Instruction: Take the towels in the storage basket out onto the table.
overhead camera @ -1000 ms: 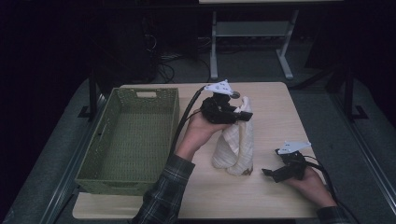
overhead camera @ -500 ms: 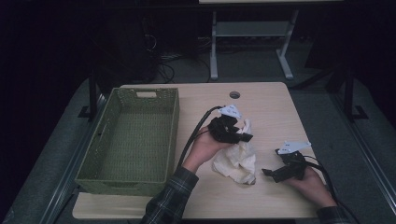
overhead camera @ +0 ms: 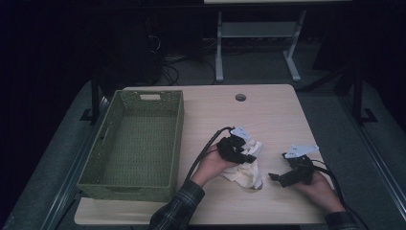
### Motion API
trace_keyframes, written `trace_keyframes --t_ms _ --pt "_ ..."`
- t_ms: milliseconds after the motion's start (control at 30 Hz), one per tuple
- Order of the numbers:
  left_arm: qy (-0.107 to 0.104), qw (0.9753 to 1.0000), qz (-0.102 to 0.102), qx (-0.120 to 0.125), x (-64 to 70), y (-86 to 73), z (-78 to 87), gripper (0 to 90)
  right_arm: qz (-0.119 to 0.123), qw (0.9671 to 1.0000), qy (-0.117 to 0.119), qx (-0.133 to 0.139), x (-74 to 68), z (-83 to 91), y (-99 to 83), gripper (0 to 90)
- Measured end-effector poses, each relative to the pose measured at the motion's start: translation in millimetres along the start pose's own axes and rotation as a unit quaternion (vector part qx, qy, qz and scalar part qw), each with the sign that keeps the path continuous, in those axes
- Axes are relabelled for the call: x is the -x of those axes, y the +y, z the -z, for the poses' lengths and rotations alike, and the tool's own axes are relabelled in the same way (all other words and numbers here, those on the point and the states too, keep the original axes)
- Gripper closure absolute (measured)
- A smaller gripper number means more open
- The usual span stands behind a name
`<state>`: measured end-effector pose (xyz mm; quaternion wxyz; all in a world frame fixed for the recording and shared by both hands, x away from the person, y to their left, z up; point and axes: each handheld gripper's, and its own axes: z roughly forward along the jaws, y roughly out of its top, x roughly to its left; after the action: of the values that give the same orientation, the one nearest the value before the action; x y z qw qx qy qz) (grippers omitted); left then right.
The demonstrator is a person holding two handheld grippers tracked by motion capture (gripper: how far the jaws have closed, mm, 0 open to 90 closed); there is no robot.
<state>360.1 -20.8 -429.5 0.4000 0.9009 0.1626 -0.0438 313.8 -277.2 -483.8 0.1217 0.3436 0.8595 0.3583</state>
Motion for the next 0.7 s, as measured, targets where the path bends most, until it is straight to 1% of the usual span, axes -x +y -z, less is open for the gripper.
trace_keyframes --t_ms 33,67,133,167,233,267,300,333,367,400,433,467,567,600,633,667,700 --pt "0.002 1.0 -0.001 -0.008 0.6 -1.9 -3.7 76.3 0.0 1.0 0.0 0.0 0.0 0.0 0.0 0.0" --pt "0.002 0.9998 -0.001 -0.02 1.8 -7.1 -11.4 75.0 0.0 1.0 0.0 0.0 0.0 0.0 0.0 0.0" --pt "0.001 0.9996 -0.001 -0.029 3.8 -11.4 -15.6 70.6 0.0 1.0 0.0 -0.002 0.0 0.2 0.1 0.0" --pt "0.001 0.9996 -0.001 -0.029 3.8 -11.4 -15.6 67.0 0.0 1.0 0.0 -0.001 -0.1 0.1 0.0 0.0" --pt "-0.005 0.9998 0.001 -0.02 7.5 -11.4 -9.2 58.0 0.0 1.0 0.0 -0.001 -0.1 0.1 0.0 0.0" --pt "-0.003 0.9999 0.0 -0.016 8.9 -10.0 -5.2 52.7 0.0 1.0 0.0 0.0 -0.1 0.1 0.0 0.0" --pt "-0.003 0.9999 0.0 -0.016 8.9 -10.0 -5.2 47.7 0.0 1.0 0.0 0.0 -0.1 0.1 0.0 0.0" --pt "-0.003 0.9999 -0.003 -0.011 10.3 -8.6 -1.0 45.0 0.0 1.0 0.0 -0.001 0.0 0.2 0.1 0.0" --pt "-0.001 1.0 -0.005 0.002 12.6 -5.7 9.2 43.3 -0.001 1.0 0.0 0.0 -0.1 0.0 0.0 0.0" --pt "-0.001 1.0 -0.005 0.002 12.6 -5.7 9.2 42.0 -0.001 1.0 0.0 -0.001 -0.1 0.1 0.0 0.0" --pt "-0.004 0.9998 -0.001 0.02 13.3 -4.2 19.9 41.9 0.0 1.0 0.0 -0.002 0.0 0.2 0.2 0.0" --pt "-0.002 0.9996 0.002 0.026 13.2 -4.0 24.8 42.0 0.0 1.0 0.0 0.0 0.1 -0.1 0.2 0.0" --pt "0.005 0.9993 0.004 0.036 11.4 -4.7 33.7 45.2 -0.001 1.0 0.0 0.0 0.2 -0.4 0.4 0.0" --pt "0.011 0.9989 0.009 0.045 6.9 -6.6 40.5 46.5 -0.001 1.0 0.0 0.0 0.2 -0.4 0.4 0.0" --pt "0.011 0.9989 0.009 0.045 6.9 -6.6 40.5 48.4 -0.001 1.0 0.0 0.0 0.2 -0.4 0.4 0.0" --pt "0.015 0.9986 0.014 0.048 4.2 -7.7 43.0 48.4 0.0 1.0 0.0 0.0 0.3 -0.4 0.4 0.0" --pt "0.015 0.998 0.028 0.055 -0.8 -10.5 45.3 52.5 0.0 1.0 0.0 0.0 0.3 -0.4 0.4 0.0"
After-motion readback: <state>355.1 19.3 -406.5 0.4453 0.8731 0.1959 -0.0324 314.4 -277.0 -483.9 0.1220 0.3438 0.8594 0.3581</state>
